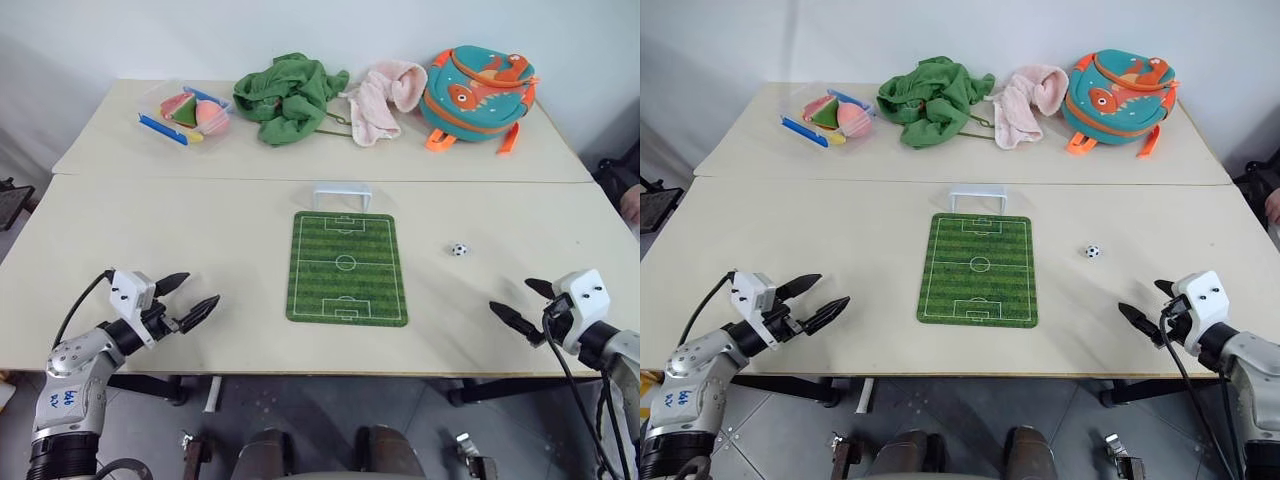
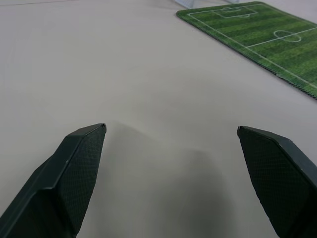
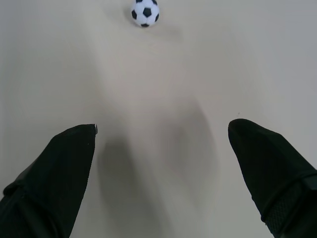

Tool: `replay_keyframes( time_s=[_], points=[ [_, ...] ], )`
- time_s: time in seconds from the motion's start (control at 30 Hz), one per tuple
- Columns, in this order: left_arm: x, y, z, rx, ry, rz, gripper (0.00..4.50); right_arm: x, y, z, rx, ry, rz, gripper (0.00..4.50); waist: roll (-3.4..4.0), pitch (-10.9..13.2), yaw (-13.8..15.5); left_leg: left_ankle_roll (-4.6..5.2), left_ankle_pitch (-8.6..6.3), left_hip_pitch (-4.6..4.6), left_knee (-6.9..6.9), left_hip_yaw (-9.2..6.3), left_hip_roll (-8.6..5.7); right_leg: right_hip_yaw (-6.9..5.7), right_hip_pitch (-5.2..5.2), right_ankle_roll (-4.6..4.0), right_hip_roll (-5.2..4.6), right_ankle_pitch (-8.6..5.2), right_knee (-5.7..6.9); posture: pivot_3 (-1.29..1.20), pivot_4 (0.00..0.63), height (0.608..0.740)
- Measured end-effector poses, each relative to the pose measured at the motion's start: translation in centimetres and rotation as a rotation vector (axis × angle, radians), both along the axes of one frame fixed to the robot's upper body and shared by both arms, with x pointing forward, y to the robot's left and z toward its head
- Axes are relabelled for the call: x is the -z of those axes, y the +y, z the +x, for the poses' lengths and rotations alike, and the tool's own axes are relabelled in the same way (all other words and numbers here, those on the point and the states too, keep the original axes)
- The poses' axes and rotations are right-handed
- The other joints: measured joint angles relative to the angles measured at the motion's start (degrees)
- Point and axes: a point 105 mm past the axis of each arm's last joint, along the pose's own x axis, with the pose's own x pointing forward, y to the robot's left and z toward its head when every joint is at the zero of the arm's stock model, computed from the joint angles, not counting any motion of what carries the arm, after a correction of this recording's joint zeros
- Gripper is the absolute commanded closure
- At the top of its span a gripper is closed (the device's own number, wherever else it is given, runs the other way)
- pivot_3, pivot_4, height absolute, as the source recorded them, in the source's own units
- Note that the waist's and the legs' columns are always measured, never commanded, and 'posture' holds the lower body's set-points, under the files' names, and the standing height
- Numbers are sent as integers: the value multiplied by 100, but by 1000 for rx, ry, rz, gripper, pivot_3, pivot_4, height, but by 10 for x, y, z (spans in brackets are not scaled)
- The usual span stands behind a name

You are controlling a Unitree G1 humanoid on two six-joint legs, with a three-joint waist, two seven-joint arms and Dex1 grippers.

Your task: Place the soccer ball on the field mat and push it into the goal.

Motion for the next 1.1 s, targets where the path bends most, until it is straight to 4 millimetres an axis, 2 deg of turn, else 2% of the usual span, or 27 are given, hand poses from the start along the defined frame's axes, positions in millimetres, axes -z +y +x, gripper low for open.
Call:
replay_keyframes(
  time_s=[0.27,0.43,0.5,0.6,0.7,0.83,0.97,1.1],
  points=[
    [-22,8,11,-50,-52,-44,0,-1,-1,2,17,11,15,33,0,0,39,0,0,0,2,0,-2,1,0,0,-1,0,1,0,150,740],
    [-24,7,13,-45,-54,-45,0,-6,1,8,34,11,36,33,1,0,72,0,0,0,2,2,-4,1,-1,0,1,0,1,0,150,740],
    [-29,0,13,22,-75,-37,0,-18,5,18,38,-6,65,33,5,3,71,0,0,-2,6,6,-10,2,-2,0,1,0,2,0,150,740],
    [-39,-23,13,175,-143,-17,0,-53,21,39,1,-92,88,33,9,5,71,0,0,-1,8,6,-15,2,-4,0,5,0,4,0,150,740],
    [-49,-44,13,305,-204,-51,0,-68,39,57,-60,-120,75,33,9,5,79,-1,0,-4,6,4,-22,-1,-5,0,5,0,4,0,150,740],
    [-55,-65,11,453,-259,-115,0,-59,56,80,-108,-86,70,33,8,5,89,0,0,-10,9,4,-29,-9,-5,0,5,0,4,0,150,740],
    [-57,-72,8,537,-284,-146,0,-40,47,95,-72,-27,37,33,10,7,77,0,0,-14,9,4,-29,-15,-6,0,4,0,4,0,150,740],
    [-57,-77,4,584,-300,-164,0,-26,41,101,-64,12,19,33,11,8,44,-1,0,-15,9,1,-27,-17,-6,0,4,0,4,0,150,740]
  ],
)
